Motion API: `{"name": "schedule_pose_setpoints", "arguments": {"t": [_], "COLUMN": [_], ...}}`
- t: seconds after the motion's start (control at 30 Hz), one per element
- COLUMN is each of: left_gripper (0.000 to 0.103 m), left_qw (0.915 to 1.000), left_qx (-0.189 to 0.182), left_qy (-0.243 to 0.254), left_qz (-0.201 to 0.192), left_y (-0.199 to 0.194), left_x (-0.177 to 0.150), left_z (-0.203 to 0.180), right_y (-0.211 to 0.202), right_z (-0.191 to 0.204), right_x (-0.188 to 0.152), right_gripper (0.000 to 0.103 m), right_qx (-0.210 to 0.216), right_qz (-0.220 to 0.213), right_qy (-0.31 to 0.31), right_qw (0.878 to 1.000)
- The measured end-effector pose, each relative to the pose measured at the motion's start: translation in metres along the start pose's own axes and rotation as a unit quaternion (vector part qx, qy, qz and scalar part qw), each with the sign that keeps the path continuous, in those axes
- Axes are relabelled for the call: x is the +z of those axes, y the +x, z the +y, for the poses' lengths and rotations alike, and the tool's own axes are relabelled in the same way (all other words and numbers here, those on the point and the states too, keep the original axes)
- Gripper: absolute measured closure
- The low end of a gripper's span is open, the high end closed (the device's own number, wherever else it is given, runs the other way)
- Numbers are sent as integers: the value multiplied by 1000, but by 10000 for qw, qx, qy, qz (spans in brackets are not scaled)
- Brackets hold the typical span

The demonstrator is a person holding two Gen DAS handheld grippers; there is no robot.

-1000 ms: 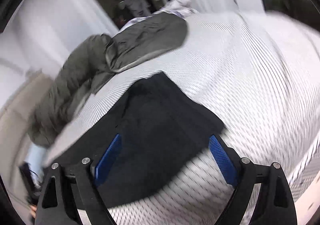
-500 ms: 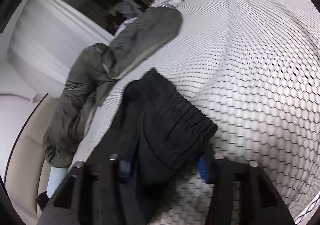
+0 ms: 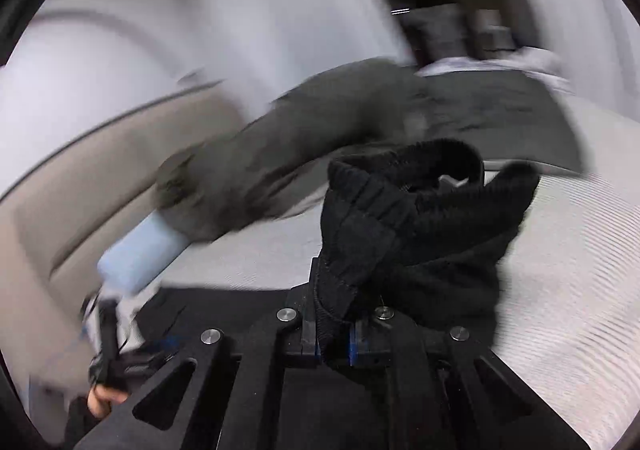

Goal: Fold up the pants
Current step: 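Grasp the waistband with the right tool and fold it toward the left tool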

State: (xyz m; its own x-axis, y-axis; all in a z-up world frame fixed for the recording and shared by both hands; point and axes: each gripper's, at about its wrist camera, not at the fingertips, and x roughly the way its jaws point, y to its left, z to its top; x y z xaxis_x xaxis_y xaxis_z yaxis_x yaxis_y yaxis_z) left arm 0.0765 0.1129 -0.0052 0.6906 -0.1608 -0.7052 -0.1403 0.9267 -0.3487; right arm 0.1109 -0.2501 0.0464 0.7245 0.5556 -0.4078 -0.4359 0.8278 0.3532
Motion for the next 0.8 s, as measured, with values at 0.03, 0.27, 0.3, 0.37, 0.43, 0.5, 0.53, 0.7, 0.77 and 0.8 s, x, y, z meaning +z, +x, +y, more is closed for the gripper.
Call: {"name": "schedule_pose_setpoints", "arguments": {"t": [0.03, 0.27, 0.3, 0.37, 0.43, 0.5, 0.53, 0.7, 0.77, 0.8], "left_gripper": [1, 1, 1, 1, 3, 18, 21, 57, 71, 77], "left_qw": [10000, 9994, 9993, 9991, 9969, 9912, 9893, 9862, 9862, 9874], "left_qx": [15, 4, -86, -361, -748, -1211, -1299, -1199, -1029, -886], "left_qy": [-50, -336, -337, -222, -144, -29, 46, 595, 855, 952], "left_qz": [-18, -121, -129, -41, 204, 534, 667, 978, 972, 899], "left_y": [-2, -13, -13, -11, -5, 5, 10, 28, 31, 29], "left_x": [0, 6, 6, 5, 1, -3, -4, -17, -24, -26], "left_z": [6, 30, 27, 14, -3, -18, -24, -52, -58, -60], "right_y": [11, 77, 76, 74, 65, 66, 62, 58, 60, 62], "right_z": [16, 67, 59, 35, 5, -18, -25, -52, -54, -55], "right_x": [-3, -54, -58, -60, -62, -59, -61, -60, -63, -65], "right_gripper": [95, 46, 46, 44, 40, 39, 39, 39, 39, 39], "right_qx": [261, 1479, 1332, 1074, 615, 299, 241, -104, -163, -170], "right_qz": [108, 1527, 1580, 1643, 1609, 1657, 1688, 1920, 2040, 2067], "right_qy": [-164, -915, -868, -594, -229, 29, 141, 422, 435, 426], "right_qw": [9995, 9728, 9746, 9787, 9848, 9857, 9853, 9804, 9779, 9773]}}
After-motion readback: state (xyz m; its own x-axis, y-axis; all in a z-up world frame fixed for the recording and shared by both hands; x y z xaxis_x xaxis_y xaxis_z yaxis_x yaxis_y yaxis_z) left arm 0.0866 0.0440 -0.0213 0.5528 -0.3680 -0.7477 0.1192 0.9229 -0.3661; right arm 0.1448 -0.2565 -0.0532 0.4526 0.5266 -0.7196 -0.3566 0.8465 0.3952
